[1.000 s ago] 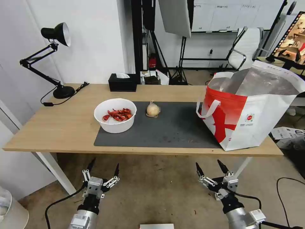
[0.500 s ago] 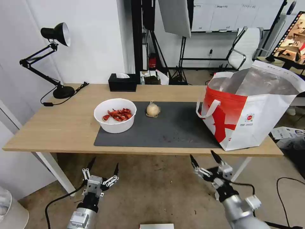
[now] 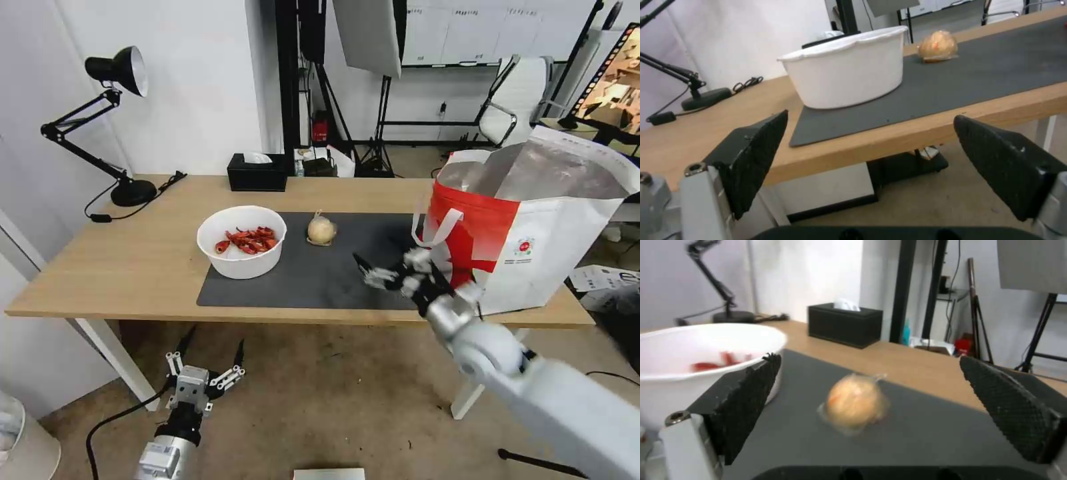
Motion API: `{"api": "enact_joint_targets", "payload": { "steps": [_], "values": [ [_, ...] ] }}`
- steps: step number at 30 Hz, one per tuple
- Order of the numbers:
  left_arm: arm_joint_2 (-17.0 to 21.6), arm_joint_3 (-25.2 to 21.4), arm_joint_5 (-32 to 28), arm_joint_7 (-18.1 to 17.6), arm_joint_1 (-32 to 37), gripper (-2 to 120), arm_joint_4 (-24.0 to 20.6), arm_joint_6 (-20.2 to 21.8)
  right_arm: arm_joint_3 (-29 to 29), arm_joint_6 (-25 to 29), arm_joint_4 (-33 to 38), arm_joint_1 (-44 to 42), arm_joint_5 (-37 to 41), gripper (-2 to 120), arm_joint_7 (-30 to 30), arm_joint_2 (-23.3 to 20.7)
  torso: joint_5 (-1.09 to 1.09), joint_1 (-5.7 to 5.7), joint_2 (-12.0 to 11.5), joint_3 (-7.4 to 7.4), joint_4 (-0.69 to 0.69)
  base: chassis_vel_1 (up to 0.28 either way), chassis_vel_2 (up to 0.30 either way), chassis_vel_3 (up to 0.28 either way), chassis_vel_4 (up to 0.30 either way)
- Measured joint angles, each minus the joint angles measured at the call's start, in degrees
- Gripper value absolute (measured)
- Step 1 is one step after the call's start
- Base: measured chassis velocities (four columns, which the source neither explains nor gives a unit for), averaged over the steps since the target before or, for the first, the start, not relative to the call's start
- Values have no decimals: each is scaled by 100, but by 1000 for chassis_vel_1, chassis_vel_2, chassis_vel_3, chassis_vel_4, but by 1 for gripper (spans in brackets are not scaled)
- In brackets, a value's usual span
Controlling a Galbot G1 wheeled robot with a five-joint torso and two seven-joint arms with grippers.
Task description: Pick up the trash from the table and place it into the takeout bag.
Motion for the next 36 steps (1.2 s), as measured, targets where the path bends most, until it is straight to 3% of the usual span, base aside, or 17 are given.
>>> {"api": "enact_joint_targets", "payload": {
  "steps": [2, 9, 17, 19, 27, 33, 36],
  "values": [
    [-8, -16, 0, -1, 14, 100, -20, -2, -177, -94, -327, 298, 32, 100, 14, 195, -3, 0, 0, 0, 0, 0, 0, 0, 0],
    [-7, -68, 76, 1, 144, 100, -109, -48, -592, -626, -2193, 1375, 255, 100, -133, 1634, -2, 0, 0, 0, -1, 0, 0, 0, 0],
    [159, -71, 189, 3, 193, 100, -92, -105, -799, -1294, -2997, 1854, 273, 100, -7, 2341, -3, -1, 0, 0, 0, 0, 0, 0, 0],
    [261, -101, 346, 3, 148, 100, -75, -169, -824, -1828, -3218, 1976, 324, 100, 461, 2651, -2, -1, 0, -1, 0, 0, 0, 0, 0],
    [228, -136, 341, -7, 152, 100, -92, -222, -823, -2465, -3420, 2020, 318, 100, 810, 2873, -1, -2, 0, -1, -1, 0, 0, 0, 0],
    [209, -116, 338, -9, 145, 100, -70, -230, -805, -2501, -3540, 2059, 334, 100, 798, 2923, 0, -2, 1, -1, -2, 0, 0, 0, 0],
    [202, -120, 326, -14, 154, 100, -76, -233, -804, -2611, -3616, 2068, 338, 87, 758, 2946, 0, -2, 1, -1, -1, 0, 0, 0, 0]
  ]
}}
